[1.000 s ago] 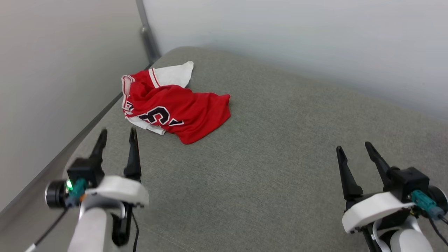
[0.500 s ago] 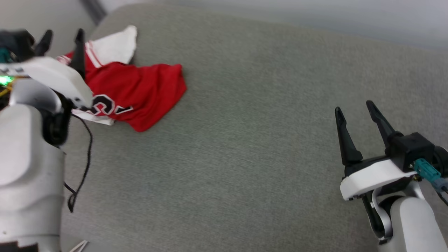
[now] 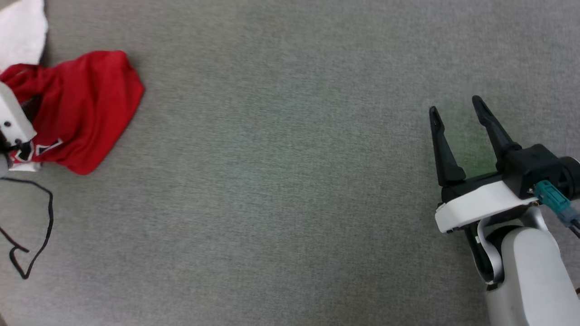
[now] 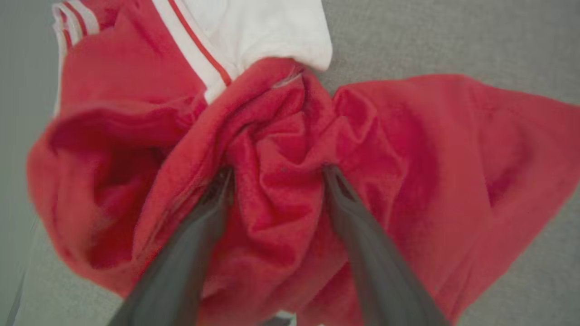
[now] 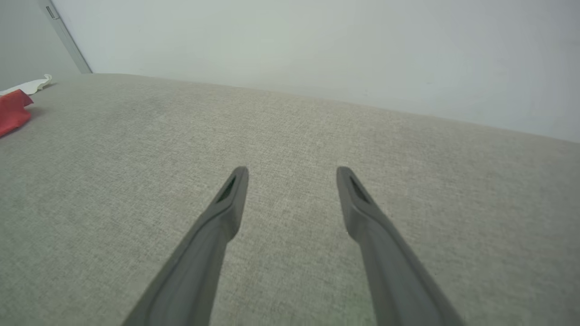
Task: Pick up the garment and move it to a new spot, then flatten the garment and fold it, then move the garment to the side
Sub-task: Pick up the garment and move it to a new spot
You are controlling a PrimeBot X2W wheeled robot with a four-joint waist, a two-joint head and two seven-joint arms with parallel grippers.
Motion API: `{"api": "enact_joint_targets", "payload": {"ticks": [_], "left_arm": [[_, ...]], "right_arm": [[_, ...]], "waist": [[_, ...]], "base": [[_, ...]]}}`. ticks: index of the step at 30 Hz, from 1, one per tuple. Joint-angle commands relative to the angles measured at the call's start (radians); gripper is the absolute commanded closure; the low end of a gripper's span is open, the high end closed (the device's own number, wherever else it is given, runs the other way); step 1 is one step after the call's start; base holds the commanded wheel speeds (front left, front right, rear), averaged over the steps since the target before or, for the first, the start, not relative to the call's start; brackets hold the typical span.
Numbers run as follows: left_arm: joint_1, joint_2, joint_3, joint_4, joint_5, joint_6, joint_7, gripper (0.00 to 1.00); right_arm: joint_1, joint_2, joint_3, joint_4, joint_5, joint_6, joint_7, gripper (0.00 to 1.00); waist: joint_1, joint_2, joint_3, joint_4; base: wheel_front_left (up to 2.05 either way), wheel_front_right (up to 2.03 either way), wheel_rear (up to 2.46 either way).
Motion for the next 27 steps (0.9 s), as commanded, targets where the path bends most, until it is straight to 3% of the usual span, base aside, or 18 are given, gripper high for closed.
{"api": "enact_joint_targets", "payload": {"ticks": [1, 6, 9, 10, 11, 12, 13, 19, 27], "left_arm": [[0.006, 0.013, 0.006, 0.028, -0.007, 0.013, 0.032, 0.0], [0.047, -0.011, 0.015, 0.112, -0.029, 0.064, 0.104, 0.0], [0.068, -0.031, 0.0, 0.138, -0.034, 0.057, 0.136, 0.0], [0.067, -0.039, 0.008, 0.144, -0.049, 0.055, 0.139, 0.12], [0.068, -0.046, 0.004, 0.144, -0.048, 0.048, 0.141, 0.53], [0.068, -0.045, -0.002, 0.138, -0.044, 0.045, 0.125, 0.82], [0.067, -0.043, -0.003, 0.136, -0.043, 0.043, 0.112, 1.0], [0.022, 0.001, -0.02, 0.076, 0.008, 0.05, -0.061, 1.0], [-0.023, -0.024, -0.035, 0.022, 0.052, 0.054, -0.36, 1.0]], "right_arm": [[-0.025, -0.006, 0.009, -0.001, -0.009, 0.0, 0.003, 0.0], [-0.031, -0.015, 0.01, 0.002, 0.0, 0.0, -0.002, 0.0], [-0.034, -0.016, 0.01, 0.003, -0.005, 0.0, 0.001, 0.0], [-0.035, -0.016, 0.011, 0.004, -0.009, 0.0, 0.003, 0.0], [-0.035, -0.016, 0.011, 0.005, -0.011, 0.0, 0.004, 0.0], [-0.035, -0.016, 0.012, 0.005, -0.011, 0.0, 0.004, 0.0], [-0.035, -0.017, 0.012, 0.006, -0.012, 0.0, 0.003, 0.0], [-0.007, -0.019, 0.006, 0.017, -0.014, 0.0, -0.006, 0.0], [0.05, -0.006, -0.017, 0.046, 0.003, 0.0, -0.023, 0.0]], "waist": [[-0.0002, -0.0001, 0.048, -0.041], [-0.0002, -0.0001, 0.063, -0.051], [-0.0002, -0.0001, 0.062, -0.049], [-0.0002, -0.0001, 0.06, -0.049], [-0.0002, -0.0001, 0.056, -0.047], [-0.0002, -0.0001, 0.052, -0.045], [-0.0002, -0.0001, 0.046, -0.043], [-0.0002, -0.0001, -0.022, -0.027], [-0.0002, -0.0001, -0.163, -0.014]], "base": [[0.0, 0.0, 0.0], [0.0, 0.0, 0.0], [0.0, 0.0, 0.0], [0.0, 0.0, 0.0], [0.0, 0.0, 0.0], [0.0, 0.0, 0.0], [0.0, 0.0, 0.0], [0.0, 0.0, 0.0], [0.0, 0.0, 0.0]]}}
